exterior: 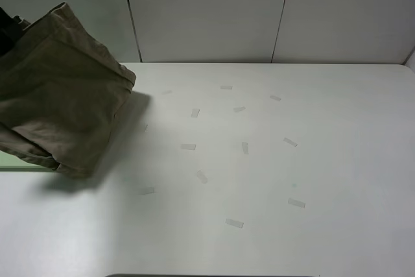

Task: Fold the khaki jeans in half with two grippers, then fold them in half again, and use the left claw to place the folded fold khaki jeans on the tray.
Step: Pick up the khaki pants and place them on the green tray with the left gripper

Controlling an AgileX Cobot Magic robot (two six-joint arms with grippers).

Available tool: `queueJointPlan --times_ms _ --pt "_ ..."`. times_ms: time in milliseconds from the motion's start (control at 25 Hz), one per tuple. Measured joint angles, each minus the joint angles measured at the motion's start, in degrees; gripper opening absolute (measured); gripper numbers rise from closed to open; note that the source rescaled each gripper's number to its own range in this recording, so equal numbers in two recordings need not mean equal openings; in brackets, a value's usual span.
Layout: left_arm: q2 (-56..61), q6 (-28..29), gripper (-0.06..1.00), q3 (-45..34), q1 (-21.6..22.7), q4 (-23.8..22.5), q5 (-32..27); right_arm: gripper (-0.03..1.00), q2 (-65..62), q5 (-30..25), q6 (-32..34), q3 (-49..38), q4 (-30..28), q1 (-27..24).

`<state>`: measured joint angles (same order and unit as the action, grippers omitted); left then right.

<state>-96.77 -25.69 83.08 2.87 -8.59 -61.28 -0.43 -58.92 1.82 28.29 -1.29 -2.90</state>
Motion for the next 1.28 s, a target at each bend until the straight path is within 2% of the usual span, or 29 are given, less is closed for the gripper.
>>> queueJointPlan --times_ms 80,120,240,360,760,1280 --pt "0.0 -0.4 0.0 -1.0 1.0 -0.1 2.3 1.0 0.0 0.0 0.0 0.0 0.0 0.0" --pt "0.0 0.0 0.0 -2.4 2.6 -0.5 6.7 1.0 0.0 0.0 0.0 0.0 0.0 0.0" --pt "0.0 1.2 0.0 -3.8 4.0 -2.1 12.8 1.0 0.0 0.0 0.0 0.0 0.0 0.0" --pt "0.0 0.5 0.0 -4.4 5.2 -4.1 15.8 1.0 0.0 0.0 0.0 0.0 0.0 0.0" --pt "0.0 -6.5 0.0 -7.2 8.9 -5.7 18.6 1.0 0.0 0.0 0.0 0.0 0.0 0.0" --pt "0.0 -3.0 0.0 -7.2 9.0 -5.7 18.5 1.0 0.0 0.0 0.0 0.0 0.0 0.0"
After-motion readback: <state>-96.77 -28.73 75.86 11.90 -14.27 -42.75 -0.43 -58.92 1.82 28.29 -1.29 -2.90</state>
